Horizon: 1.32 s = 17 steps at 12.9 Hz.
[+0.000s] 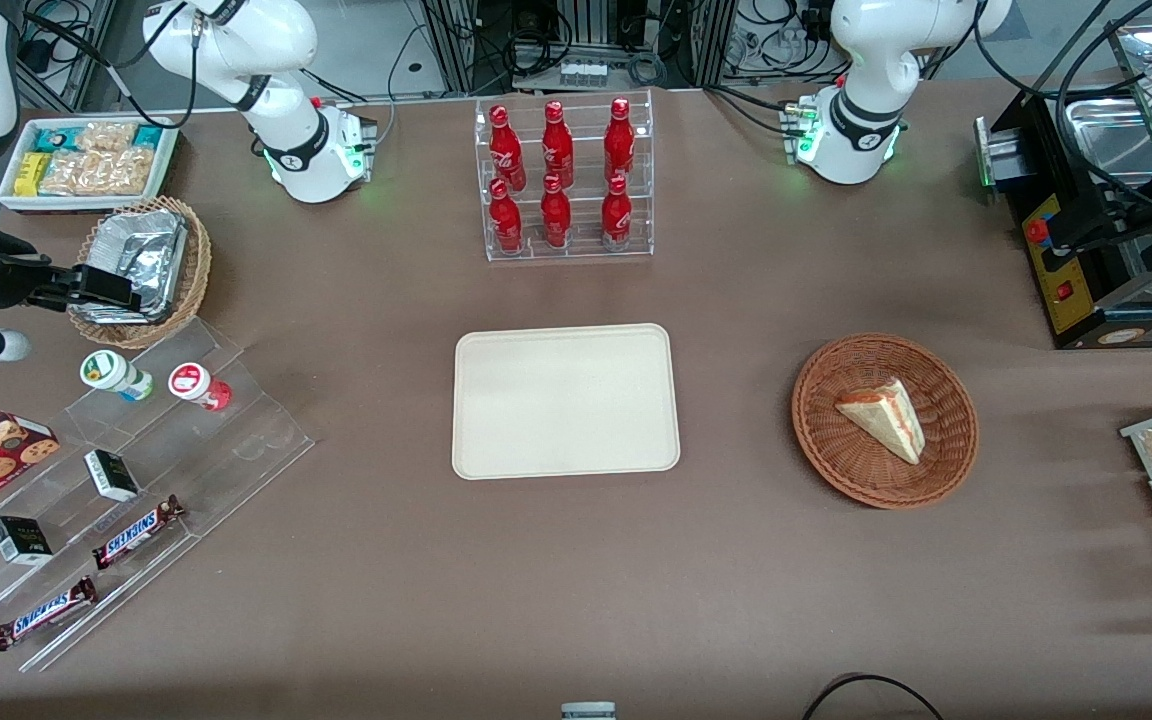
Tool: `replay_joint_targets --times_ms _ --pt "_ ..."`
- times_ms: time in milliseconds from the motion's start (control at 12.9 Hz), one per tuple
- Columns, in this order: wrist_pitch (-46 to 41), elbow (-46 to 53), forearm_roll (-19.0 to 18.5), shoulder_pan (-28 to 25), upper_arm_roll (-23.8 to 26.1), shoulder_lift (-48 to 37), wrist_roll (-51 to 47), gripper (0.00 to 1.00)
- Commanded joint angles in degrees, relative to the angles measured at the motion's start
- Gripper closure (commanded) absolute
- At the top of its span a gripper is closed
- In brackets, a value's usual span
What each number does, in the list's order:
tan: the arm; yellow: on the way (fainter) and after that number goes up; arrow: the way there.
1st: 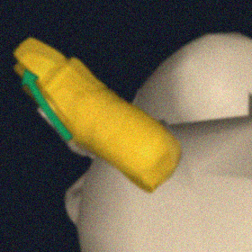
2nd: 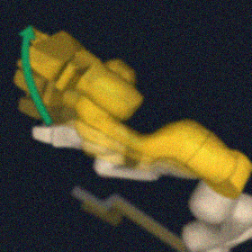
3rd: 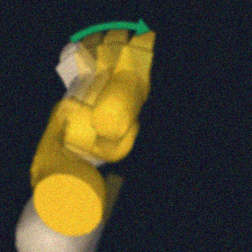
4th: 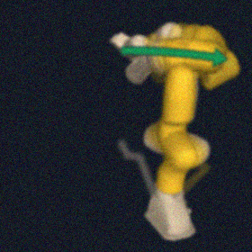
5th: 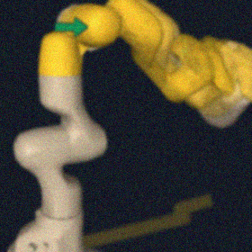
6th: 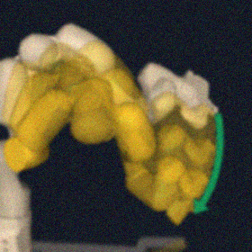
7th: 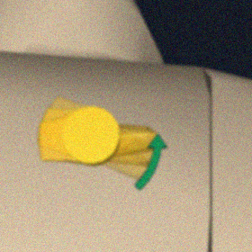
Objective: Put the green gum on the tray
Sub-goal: 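Move the right gripper over the white cup with the sunflower label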
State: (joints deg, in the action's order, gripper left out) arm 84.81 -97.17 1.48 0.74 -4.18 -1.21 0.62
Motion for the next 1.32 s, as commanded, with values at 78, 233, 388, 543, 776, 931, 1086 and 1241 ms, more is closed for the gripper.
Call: replay_joint_targets --times_ms 78,233,388,543,776,931,1086,1241 --pt "1.14 -0.92 0.55 0.14 -0.31 -1.51 0.61 0.01" --pt "2.98 -1.18 0.81 0.40 -0.31 -0.99 0.79 0.01" --pt "5.87 -3.45 0.63 0.75 -0.65 -1.25 1.14 0.01" --pt "11.66 -8.45 0.63 1.63 -1.27 -2.38 5.95 0.01" --pt "21.06 -14.35 0.54 4.43 -2.24 -2.66 18.49 0.01" --pt "27.92 -19.09 0.54 6.98 -2.24 -3.01 27.02 0.01" --pt "33.03 -22.79 0.54 9.44 -2.24 -3.01 37.13 0.01" --pt "37.33 -26.04 0.54 10.24 -2.24 -3.10 42.26 0.01"
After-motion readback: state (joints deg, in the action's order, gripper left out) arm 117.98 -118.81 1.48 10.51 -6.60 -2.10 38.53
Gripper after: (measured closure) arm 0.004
